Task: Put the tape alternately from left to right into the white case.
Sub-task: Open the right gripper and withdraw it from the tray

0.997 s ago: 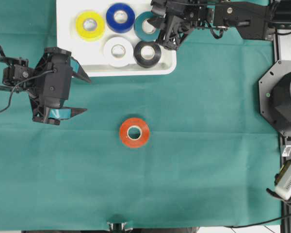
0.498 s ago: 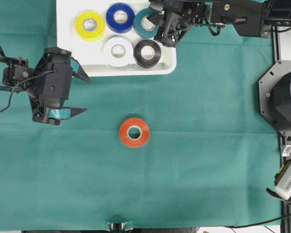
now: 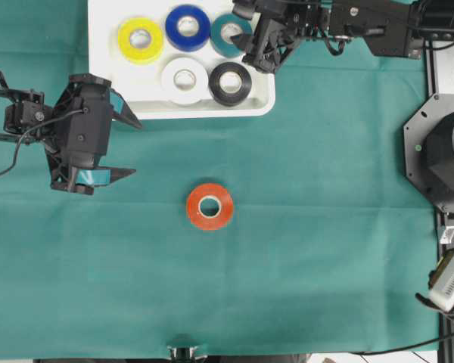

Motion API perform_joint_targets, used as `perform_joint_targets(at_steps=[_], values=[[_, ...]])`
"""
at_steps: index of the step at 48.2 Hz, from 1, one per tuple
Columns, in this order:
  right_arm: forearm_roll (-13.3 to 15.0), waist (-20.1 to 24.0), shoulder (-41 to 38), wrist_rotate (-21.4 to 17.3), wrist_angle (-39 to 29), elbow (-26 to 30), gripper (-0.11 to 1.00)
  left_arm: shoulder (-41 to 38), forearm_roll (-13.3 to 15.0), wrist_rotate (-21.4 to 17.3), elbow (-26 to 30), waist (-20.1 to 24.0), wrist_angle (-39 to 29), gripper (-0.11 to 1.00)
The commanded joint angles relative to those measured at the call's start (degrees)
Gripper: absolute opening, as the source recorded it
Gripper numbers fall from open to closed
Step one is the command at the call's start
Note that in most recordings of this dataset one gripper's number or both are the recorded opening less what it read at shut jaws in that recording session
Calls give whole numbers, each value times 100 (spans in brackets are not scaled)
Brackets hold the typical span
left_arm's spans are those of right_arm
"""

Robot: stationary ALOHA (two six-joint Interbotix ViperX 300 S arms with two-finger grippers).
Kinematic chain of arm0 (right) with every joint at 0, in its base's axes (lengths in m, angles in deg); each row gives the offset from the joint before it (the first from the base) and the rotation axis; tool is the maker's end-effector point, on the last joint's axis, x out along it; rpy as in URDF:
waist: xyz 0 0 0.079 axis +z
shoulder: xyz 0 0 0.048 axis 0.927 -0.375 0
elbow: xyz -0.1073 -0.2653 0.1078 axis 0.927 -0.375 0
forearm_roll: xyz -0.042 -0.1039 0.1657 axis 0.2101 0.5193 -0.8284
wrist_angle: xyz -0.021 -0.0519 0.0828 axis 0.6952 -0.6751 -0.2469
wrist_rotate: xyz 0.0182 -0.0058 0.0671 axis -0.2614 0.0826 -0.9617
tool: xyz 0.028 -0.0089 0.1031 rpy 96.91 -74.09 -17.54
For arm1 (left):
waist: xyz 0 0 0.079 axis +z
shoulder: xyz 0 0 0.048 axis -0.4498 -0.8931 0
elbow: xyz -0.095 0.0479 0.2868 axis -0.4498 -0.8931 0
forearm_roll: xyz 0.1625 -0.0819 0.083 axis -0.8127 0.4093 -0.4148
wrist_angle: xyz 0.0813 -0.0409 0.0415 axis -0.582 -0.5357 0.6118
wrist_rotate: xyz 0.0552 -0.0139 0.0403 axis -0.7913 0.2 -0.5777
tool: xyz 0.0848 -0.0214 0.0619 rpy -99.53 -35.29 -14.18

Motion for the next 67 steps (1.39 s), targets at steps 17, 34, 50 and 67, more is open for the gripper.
perform_joint_targets(at_steps=[17,34,50,67], values=[[18,325,439,9,18,-158,92,70,9,0,123,-18,26,99],[9,1090,1213,0,53,-765,92,62,9,0,123,-18,35,99],[9,1767,1775,-9,53,-1310,92,62,9,0,132,-18,53,99],[9,2039,2065,-18,53,-1644,92,53,18,18,141,-9,62,99]])
